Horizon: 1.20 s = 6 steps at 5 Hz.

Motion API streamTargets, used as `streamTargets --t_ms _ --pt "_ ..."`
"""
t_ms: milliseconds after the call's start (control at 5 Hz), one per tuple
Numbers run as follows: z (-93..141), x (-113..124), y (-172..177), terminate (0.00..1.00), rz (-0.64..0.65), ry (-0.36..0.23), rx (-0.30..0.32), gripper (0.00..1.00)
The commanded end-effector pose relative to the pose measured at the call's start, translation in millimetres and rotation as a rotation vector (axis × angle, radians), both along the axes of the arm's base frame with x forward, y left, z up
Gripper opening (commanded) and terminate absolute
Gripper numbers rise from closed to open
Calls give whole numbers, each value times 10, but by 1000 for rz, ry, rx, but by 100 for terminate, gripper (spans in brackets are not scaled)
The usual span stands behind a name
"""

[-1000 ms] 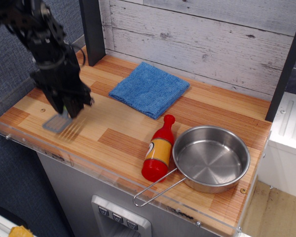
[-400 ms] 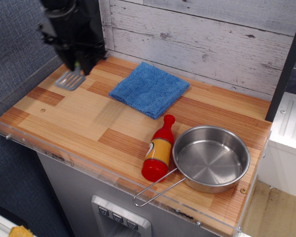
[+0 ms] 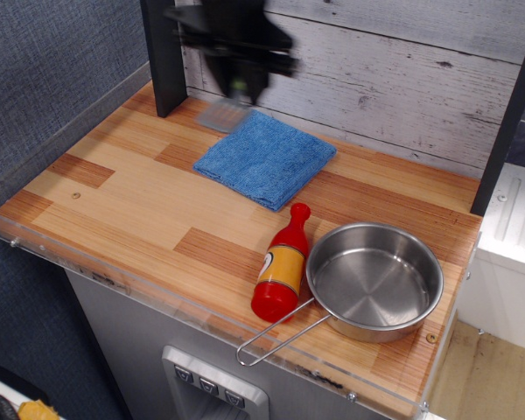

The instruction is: Place the green spatula in the narrow space between the hot sauce and the silver pan.

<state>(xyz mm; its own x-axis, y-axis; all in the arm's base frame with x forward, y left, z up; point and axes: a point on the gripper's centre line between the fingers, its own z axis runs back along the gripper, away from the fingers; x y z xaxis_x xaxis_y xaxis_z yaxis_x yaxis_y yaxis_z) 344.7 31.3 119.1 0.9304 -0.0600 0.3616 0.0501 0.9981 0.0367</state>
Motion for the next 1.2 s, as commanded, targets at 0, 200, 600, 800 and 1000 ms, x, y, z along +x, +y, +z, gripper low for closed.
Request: streamTargets --t_ms 0,200,600,800,1000 --pt "-112 37 -646 0 -75 -11 6 0" --pt "-355 90 -760 0 -72 12 15 0" --pt "-756 214 -749 0 -40 44 43 0" --pt "-869 201 -724 0 -43 55 60 0" --pt "-953 162 -713 0 -46 66 70 0"
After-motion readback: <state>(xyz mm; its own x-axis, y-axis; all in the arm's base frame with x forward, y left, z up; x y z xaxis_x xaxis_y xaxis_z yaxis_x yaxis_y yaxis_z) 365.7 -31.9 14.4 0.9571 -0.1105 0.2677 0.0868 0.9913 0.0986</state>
